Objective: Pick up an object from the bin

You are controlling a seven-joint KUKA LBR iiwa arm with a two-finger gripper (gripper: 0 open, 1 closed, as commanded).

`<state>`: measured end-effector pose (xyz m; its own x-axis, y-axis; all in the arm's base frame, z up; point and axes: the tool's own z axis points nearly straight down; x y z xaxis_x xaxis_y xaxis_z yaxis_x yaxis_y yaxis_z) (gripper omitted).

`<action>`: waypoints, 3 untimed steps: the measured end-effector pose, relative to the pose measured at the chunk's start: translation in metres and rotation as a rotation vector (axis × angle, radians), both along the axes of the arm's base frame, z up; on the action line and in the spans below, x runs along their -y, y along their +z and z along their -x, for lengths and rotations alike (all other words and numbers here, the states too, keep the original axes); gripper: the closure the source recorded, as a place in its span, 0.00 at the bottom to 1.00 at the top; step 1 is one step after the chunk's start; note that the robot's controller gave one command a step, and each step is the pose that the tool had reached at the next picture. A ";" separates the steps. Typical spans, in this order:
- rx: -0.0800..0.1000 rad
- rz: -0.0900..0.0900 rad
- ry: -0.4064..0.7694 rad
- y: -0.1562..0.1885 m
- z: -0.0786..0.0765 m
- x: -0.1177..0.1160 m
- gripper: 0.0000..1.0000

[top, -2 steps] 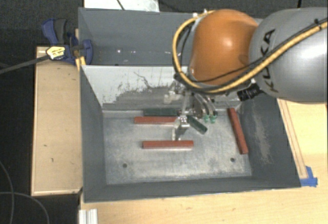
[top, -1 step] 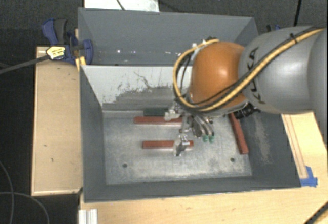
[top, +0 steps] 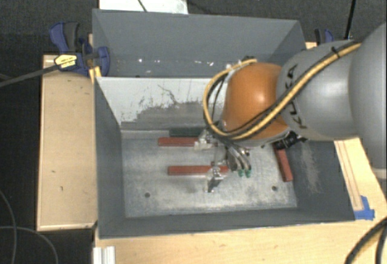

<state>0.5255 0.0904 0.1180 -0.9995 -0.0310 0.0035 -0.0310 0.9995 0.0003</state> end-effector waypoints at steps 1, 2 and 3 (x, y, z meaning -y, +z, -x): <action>0.005 -0.001 -0.061 0.007 0.002 0.000 0.00; 0.008 -0.002 -0.118 -0.048 0.015 0.001 0.00; 0.014 -0.002 -0.123 -0.043 0.006 -0.002 1.00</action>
Offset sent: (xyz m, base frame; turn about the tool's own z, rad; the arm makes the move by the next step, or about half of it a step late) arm -0.0162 -0.0014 -0.0480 0.1186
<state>0.5194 0.0926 0.0749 -0.9957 0.0919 -0.0107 0.0919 0.9958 0.0029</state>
